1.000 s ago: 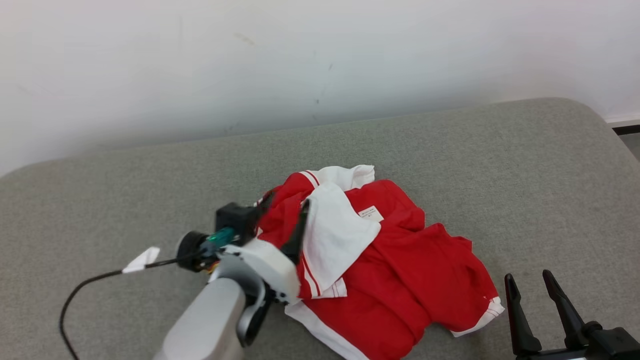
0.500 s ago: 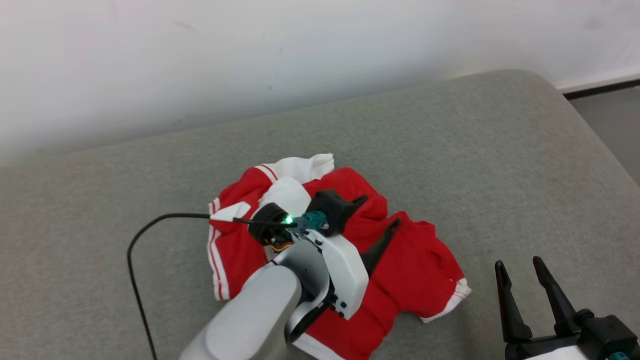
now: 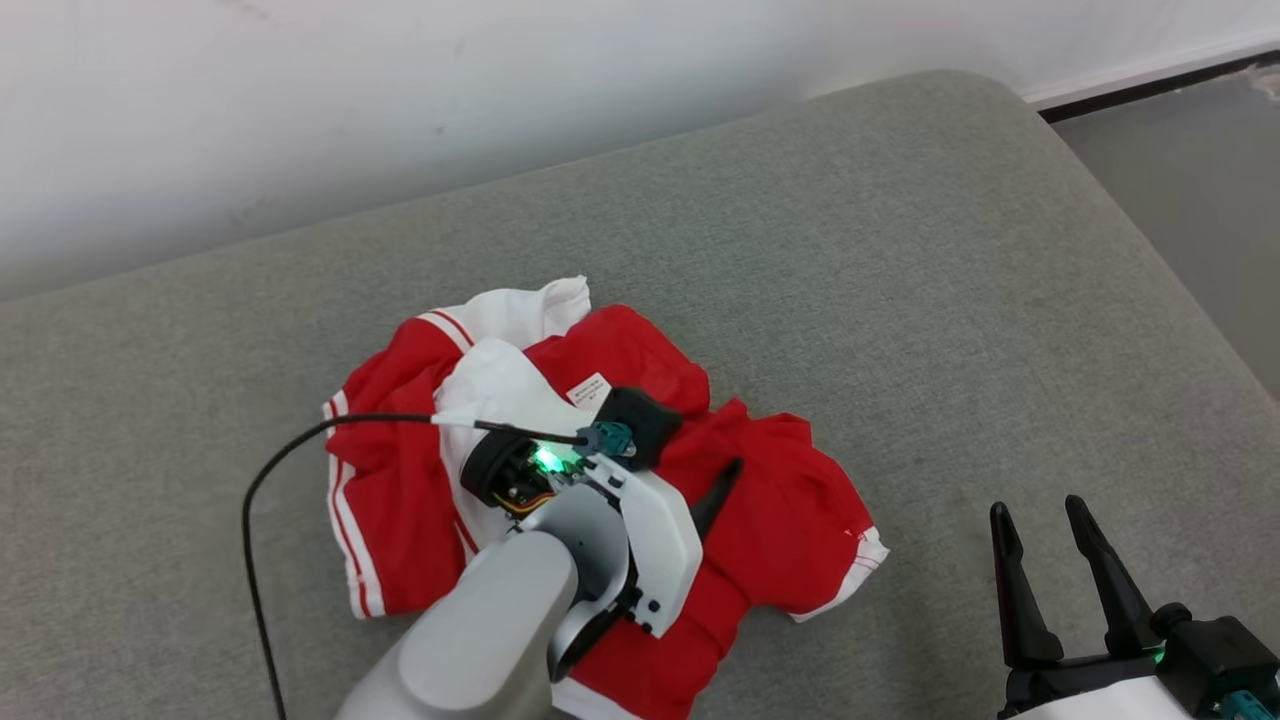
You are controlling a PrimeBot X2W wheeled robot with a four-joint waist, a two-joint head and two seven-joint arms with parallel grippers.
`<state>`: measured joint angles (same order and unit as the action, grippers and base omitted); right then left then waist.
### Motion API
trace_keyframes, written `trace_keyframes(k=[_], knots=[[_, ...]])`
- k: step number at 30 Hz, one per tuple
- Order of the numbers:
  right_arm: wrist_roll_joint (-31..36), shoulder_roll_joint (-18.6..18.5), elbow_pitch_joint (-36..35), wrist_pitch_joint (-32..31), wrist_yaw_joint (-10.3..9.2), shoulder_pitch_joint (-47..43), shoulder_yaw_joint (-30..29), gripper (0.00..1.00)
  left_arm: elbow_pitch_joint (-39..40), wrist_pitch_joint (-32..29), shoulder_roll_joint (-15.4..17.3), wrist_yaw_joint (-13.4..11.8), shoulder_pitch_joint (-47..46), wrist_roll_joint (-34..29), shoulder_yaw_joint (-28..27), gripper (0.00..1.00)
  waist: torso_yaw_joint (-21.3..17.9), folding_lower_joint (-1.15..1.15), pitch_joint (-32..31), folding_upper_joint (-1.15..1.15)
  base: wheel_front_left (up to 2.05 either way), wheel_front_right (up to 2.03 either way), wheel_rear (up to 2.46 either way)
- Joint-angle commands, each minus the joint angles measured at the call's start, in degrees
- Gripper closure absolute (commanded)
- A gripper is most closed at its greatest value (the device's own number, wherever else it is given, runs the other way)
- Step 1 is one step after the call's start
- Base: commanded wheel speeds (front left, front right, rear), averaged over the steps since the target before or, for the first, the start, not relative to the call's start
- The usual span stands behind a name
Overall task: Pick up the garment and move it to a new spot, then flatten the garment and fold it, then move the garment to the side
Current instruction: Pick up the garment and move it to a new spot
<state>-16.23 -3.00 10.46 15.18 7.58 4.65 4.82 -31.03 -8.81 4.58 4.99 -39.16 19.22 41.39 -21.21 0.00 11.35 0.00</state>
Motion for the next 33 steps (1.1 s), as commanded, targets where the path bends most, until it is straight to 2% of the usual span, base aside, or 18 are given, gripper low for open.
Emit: trace_keyframes(k=[1, 2, 3, 5, 6, 11, 16, 25, 29, 33], knots=[[-0.18, 0.06, -0.07, -0.05, -0.16, 0.71, 0.04, 0.00, -0.63, -0.42, 0.18, 0.24, -0.55, 0.46, 0.35, 0.00, -0.34, 0.00, 0.22, 0.00, 0.00, 0.00, 0.00], [-0.15, 0.06, -0.05, -0.05, -0.16, 0.75, 0.14, 0.00, -1.25, -0.85, 0.12, 0.40, -0.68, 0.48, 0.75, 0.07, -0.50, 0.00, 0.29, 0.00, 0.00, 0.00, 0.00], [-0.15, 0.07, -0.01, -0.05, -0.16, 0.78, 0.22, 0.00, -1.89, -1.38, 0.05, 0.57, -0.60, 0.71, 1.15, 0.44, -0.66, 0.00, 0.36, 0.00, 0.00, 0.00, 0.00], [-0.43, 0.06, 0.10, -0.05, -0.16, 0.87, 0.48, 0.00, -3.39, -2.44, -0.08, 0.89, -0.41, 1.18, 1.95, 0.88, -0.92, 0.00, 0.46, 0.00, 0.00, 0.00, 0.00], [-0.49, 0.06, 0.15, -0.05, -0.16, 0.89, 0.60, 0.00, -4.01, -2.85, -0.12, 1.07, -0.40, 1.13, 2.56, 1.00, -1.02, 0.00, 0.48, 0.00, 0.00, 0.00, 0.00], [-0.51, 0.04, 0.34, -0.05, -0.16, 0.66, 0.32, 0.00, -4.42, -1.74, -0.82, 1.70, 0.19, 2.71, 3.80, 1.00, -0.71, 0.00, 0.10, 0.00, 0.00, 0.00, 0.00], [0.21, 0.05, 0.59, -0.05, -0.16, -0.77, -0.21, 0.00, 1.60, 2.36, -1.42, 1.75, -1.67, 7.83, 1.41, 1.00, 1.43, 0.00, -1.37, 0.00, 0.00, 0.00, 0.00], [1.10, 0.03, 1.28, -0.05, -0.16, -2.29, -0.34, 0.00, 17.04, 5.45, -1.58, -1.68, -7.91, 14.44, -4.54, 1.00, 5.87, 0.00, -5.44, 0.00, 0.00, 0.00, 0.00], [1.38, 0.00, 1.49, -0.05, -0.16, -3.37, -0.64, 0.00, 21.99, 4.97, 0.74, -3.81, -10.35, 15.62, -8.97, 1.00, 8.30, 0.00, -7.22, 0.00, 0.00, 0.00, 0.00], [1.35, -0.07, 1.62, -0.05, -0.16, -4.43, -0.74, 0.00, 24.96, 2.84, 5.35, -5.64, -11.70, 16.29, -13.31, 1.00, 10.98, 0.00, -8.73, 0.00, 0.00, 0.00, 0.00]])
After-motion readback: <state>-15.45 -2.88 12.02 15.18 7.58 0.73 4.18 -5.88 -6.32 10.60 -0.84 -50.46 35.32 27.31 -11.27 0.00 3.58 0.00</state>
